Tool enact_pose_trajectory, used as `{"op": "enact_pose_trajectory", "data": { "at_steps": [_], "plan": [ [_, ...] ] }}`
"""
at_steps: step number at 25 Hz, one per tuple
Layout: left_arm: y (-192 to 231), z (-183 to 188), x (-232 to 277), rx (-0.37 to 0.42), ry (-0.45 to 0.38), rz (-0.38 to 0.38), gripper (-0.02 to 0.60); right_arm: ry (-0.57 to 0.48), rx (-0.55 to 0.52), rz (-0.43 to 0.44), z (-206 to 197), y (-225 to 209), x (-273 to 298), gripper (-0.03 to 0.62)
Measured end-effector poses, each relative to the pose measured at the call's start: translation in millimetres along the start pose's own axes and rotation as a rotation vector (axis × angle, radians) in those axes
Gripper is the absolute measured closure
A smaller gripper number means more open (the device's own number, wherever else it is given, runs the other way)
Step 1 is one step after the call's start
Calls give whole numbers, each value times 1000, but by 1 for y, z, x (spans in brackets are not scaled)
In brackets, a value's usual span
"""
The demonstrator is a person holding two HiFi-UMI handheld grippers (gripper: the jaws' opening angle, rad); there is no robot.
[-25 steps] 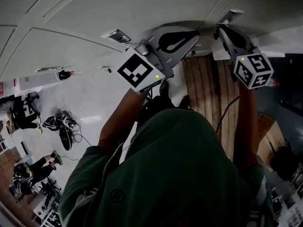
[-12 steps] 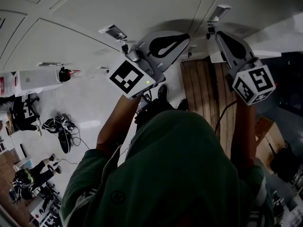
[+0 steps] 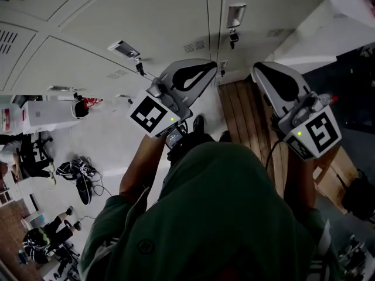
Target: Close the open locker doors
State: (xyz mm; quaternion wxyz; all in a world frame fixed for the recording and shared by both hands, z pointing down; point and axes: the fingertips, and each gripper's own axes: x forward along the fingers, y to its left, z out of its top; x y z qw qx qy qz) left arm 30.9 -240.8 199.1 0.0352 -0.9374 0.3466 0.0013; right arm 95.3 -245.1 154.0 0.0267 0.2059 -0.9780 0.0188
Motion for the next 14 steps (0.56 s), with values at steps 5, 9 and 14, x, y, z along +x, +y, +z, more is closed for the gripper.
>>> {"op": "enact_pose_trajectory", "data": {
  "at_steps": [5, 9, 14],
  "plan": [
    [-26, -9, 3, -3, 23, -6, 577, -1, -24, 5, 1, 18, -34, 589],
    [-52, -27, -2, -18, 63, -10, 577, 18, -46, 13, -9, 29, -61, 589],
    [-97, -48, -22, -117, 117, 47, 577, 86, 36, 64, -29, 57, -97, 589]
  ]
}}
